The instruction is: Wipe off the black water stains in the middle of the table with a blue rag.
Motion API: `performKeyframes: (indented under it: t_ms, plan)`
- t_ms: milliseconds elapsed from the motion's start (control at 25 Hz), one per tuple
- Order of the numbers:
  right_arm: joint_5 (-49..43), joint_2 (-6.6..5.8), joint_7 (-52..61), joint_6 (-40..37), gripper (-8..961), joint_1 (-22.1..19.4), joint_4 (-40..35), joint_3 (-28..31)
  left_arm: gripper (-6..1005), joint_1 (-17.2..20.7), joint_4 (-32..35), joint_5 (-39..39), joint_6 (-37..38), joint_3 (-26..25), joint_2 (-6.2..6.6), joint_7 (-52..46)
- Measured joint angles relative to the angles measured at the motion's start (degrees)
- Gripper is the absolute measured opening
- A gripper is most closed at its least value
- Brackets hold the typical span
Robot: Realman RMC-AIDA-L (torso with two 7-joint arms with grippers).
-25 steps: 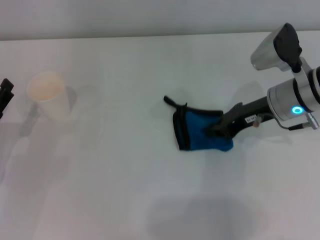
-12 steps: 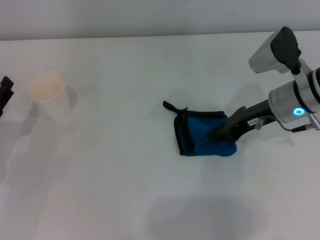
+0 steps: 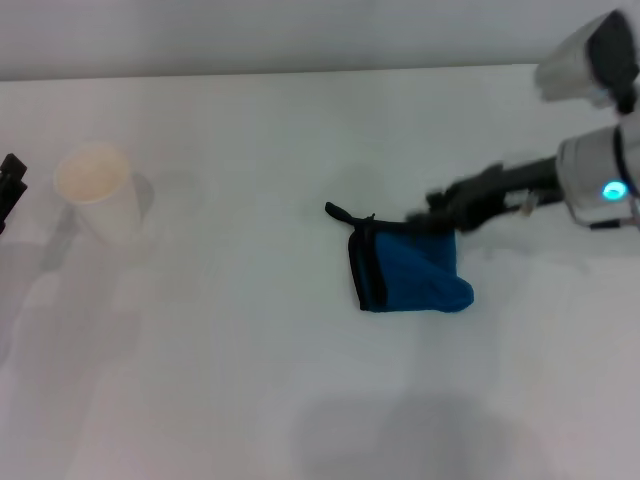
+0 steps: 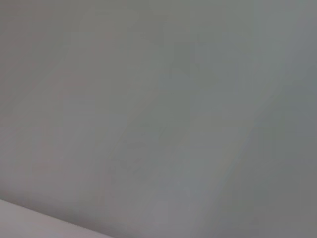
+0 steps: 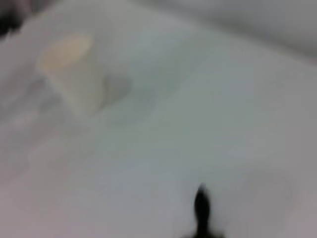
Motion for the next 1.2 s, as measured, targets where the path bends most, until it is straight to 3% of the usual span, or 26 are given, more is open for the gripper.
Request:
performKeyframes:
  t_ms: [160,280,480,640,800,880,1000,1200]
  plan:
    - [12.78,0.17,-7.09,-0.35,368,-0.81,3.44,8.95,860,-0.07,-0.05,-0.05,0.61,-0.01,-0.02,0.11]
    - [30.09,0.1,-17.59,0.26,611,-1.45,9.37,14.73,860,-0.04,-0.17,-1.35,1.94,-0.09,-0.1,0.5]
    - [55.46,0.35,-36.46,0.36,733,-3.66,21.06,21.66,861,-0.02,-0.35,-3.25,1.98,-0.09,-0.29,1.53]
    - [70.36,0.53,-61.11,0.39,733,-4.31,32.79,24.29,863,-0.04,-0.77,-7.02,1.76,-0.07,-0.61,4.93]
    - [75.31,0.51,-82.73,-3.43,733,-4.85,39.08,26.75,866,-0.08,-1.06,-7.38,1.59,-0.02,-0.61,5.1]
    - [75.52,0.5,-87.58,-6.86,733,-4.82,41.38,29.76,867,-0.41,-1.05,-7.45,1.61,-0.02,-0.62,5.22]
    - [75.64,0.51,-88.7,-11.21,733,-4.52,43.64,33.21,868,-1.04,-1.07,-9.75,2.05,-0.07,-0.66,5.25]
    - [75.56,0.64,-88.22,-11.8,733,-4.37,43.73,32.93,869,-1.59,-1.35,-11.02,2.15,-0.02,-0.76,5.25]
